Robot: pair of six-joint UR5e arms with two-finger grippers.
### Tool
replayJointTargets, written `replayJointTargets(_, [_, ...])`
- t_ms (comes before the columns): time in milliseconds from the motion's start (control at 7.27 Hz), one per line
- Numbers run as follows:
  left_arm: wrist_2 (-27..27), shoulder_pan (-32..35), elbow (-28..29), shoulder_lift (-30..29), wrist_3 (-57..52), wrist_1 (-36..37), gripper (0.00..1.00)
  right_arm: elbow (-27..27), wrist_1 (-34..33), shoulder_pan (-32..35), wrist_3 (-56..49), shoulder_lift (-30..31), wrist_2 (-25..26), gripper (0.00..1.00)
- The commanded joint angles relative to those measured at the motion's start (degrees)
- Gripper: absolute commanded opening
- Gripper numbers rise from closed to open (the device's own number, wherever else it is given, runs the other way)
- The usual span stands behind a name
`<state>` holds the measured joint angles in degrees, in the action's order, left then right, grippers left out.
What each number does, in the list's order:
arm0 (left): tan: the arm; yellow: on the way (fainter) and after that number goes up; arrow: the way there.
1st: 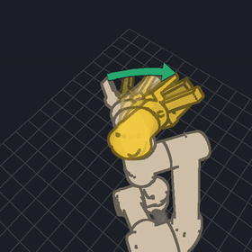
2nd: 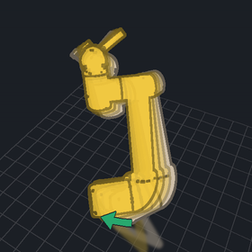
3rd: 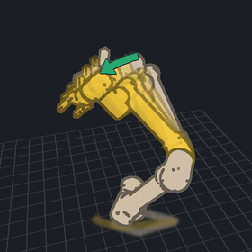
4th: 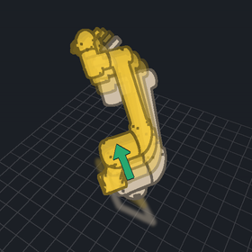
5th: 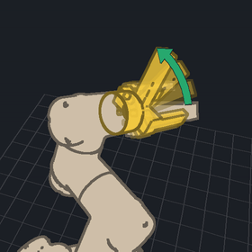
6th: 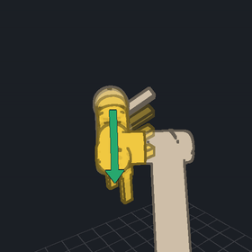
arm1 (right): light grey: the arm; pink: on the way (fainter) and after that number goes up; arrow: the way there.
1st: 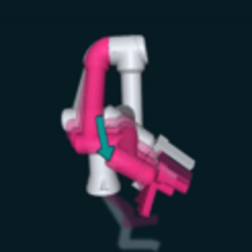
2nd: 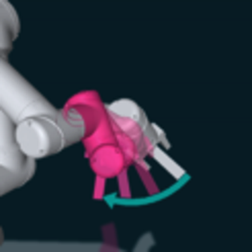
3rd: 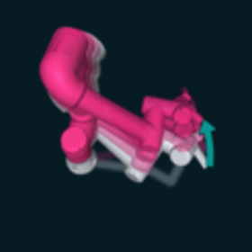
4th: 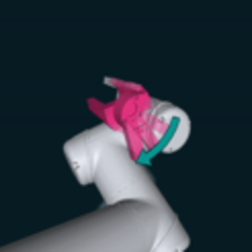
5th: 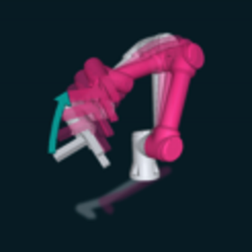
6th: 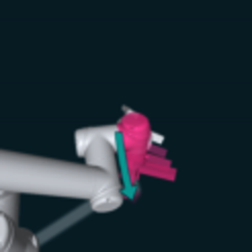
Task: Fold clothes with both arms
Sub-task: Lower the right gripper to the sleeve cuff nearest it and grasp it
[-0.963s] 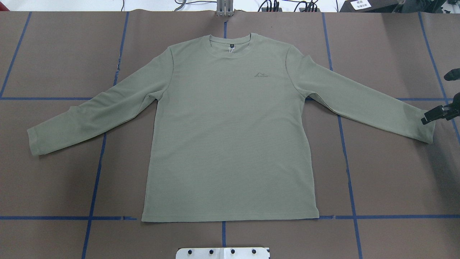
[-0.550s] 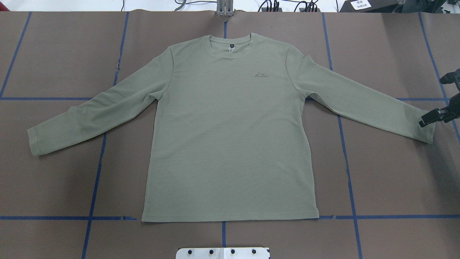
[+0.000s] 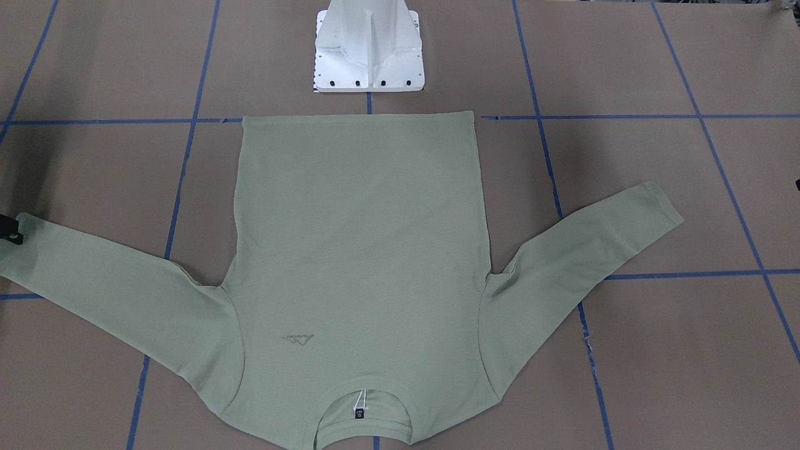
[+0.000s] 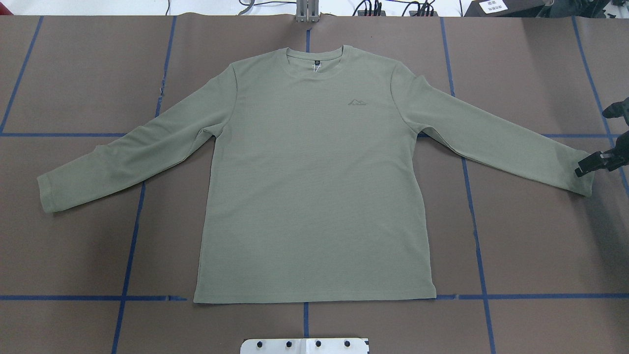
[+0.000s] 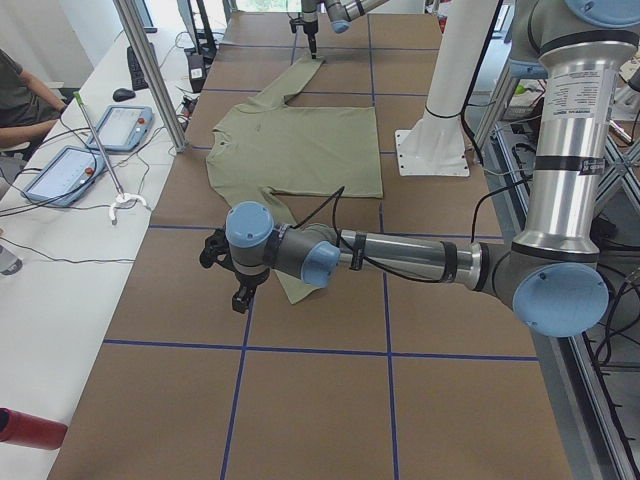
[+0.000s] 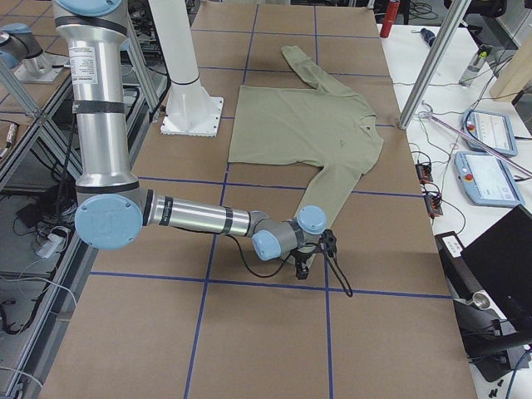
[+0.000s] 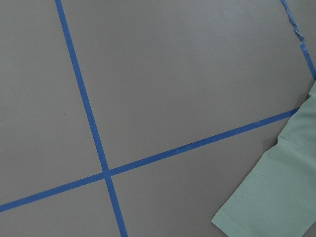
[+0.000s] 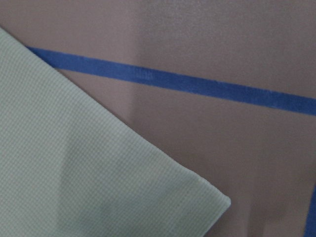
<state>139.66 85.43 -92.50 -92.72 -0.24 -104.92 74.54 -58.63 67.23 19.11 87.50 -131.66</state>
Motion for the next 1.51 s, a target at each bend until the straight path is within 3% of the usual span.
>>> replayJointTargets(0, [0.0,0.0,0.3,0.0,-0.2,-0.4,1.0,0.2,0.0,0.0,0.1,0.0,0.0,0.51])
replayJointTargets(138, [0.0,0.0,0.4,0.0,-0.2,-0.5,1.0,0.4,0.0,0.1,0.0,0.0,-0.2,0.34])
replayJointTargets(688, [-0.1,0.0,0.5,0.0,0.0,-0.5,1.0,3.5,-0.2,0.3,0.4,0.1,-0.9,0.01])
replayJointTargets(826, [0.0,0.0,0.5,0.0,0.1,-0.5,1.0,4.7,-0.4,1.0,0.5,0.1,-1.1,0.0])
replayJointTargets(1101, [-0.1,0.0,0.5,-0.1,0.1,-0.5,1.0,5.4,-0.1,4.9,0.5,0.0,-6.9,0.0])
replayJointTargets(1376, [-0.1,0.0,0.5,-0.2,0.1,-0.5,1.0,9.9,-0.7,5.4,0.8,-1.4,-9.2,0.0])
